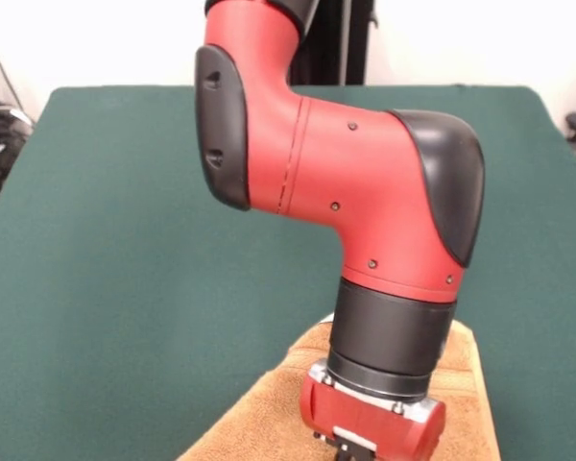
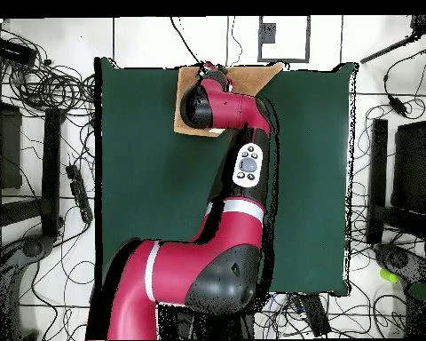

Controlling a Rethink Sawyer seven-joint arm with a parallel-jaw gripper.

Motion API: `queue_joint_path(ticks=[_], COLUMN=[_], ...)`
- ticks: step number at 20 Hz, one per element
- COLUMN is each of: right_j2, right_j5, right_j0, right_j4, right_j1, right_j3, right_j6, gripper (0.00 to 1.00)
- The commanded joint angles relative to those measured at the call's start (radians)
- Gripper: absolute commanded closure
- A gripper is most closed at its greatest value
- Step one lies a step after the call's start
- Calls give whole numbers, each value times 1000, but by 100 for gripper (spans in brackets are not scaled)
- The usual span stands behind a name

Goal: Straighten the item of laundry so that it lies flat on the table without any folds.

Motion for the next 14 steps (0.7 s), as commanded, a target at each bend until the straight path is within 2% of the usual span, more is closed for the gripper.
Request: queue_joint_path(ticks=[1, 14], right_j2=[212, 193], right_j5=[236, 283], right_j0=[-8, 27], right_j4=[-14, -36], right_j1=[24, -13], right_j3=[321, 360], right_j6=[-37, -4], gripper=[100, 100])
